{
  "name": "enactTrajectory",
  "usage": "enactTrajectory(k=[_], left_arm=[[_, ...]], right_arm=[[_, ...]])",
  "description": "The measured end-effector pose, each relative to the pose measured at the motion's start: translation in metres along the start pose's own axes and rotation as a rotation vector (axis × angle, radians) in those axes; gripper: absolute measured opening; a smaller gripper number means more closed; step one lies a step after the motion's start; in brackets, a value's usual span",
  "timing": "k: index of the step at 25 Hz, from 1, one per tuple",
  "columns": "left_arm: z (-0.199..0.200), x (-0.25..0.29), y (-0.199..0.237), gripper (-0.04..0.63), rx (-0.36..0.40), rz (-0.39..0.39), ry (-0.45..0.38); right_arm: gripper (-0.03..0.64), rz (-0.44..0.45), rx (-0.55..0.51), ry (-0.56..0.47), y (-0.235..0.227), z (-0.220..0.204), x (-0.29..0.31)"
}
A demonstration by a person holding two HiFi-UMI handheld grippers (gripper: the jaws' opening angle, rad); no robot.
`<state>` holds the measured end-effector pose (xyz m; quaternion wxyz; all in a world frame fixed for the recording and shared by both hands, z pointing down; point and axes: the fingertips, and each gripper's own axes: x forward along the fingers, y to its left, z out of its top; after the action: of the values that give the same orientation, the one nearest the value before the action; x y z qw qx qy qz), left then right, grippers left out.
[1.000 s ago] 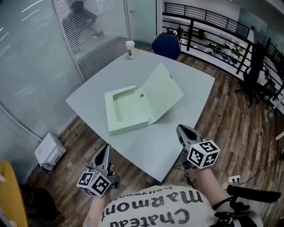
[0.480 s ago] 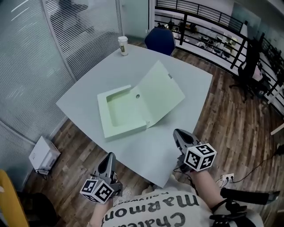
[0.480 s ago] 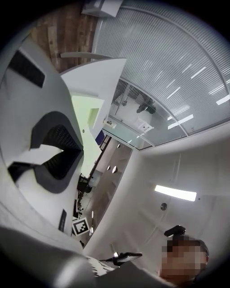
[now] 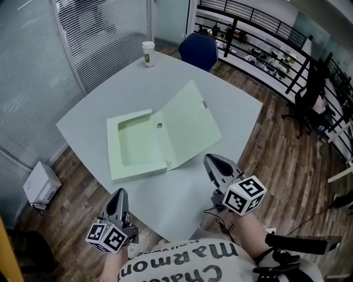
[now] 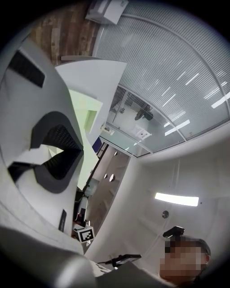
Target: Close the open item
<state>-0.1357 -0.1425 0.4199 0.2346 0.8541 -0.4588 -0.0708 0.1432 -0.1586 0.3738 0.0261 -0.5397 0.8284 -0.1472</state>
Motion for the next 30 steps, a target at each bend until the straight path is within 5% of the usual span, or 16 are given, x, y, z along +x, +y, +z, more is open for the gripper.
enactTrajectory(k=[7,13,21,30], left_arm=[[0.005,0.04,-0.002,-0.011,0.0,0.078,-0.024],[0.001,0.06,-0.003,-0.011,-0.039,0.177,-0.017],[-0.004,0.041,-0.005,-0.011,-0.019,0.346,-0.001],[-0.005,0.026,0.003,-0.011,-0.014,0.449,-0.022]], right_arm=[[0.0,0.147,-0.046,0.026,-0.036,0.06,0.026],[0.0,0.118,0.011,-0.001,-0.12,0.101,0.061],[0.0,0.112,0.147,0.123,-0.21,0.056,0.14],[0.0,0.26,0.192,0.14,-0.176,0.044,0.183]])
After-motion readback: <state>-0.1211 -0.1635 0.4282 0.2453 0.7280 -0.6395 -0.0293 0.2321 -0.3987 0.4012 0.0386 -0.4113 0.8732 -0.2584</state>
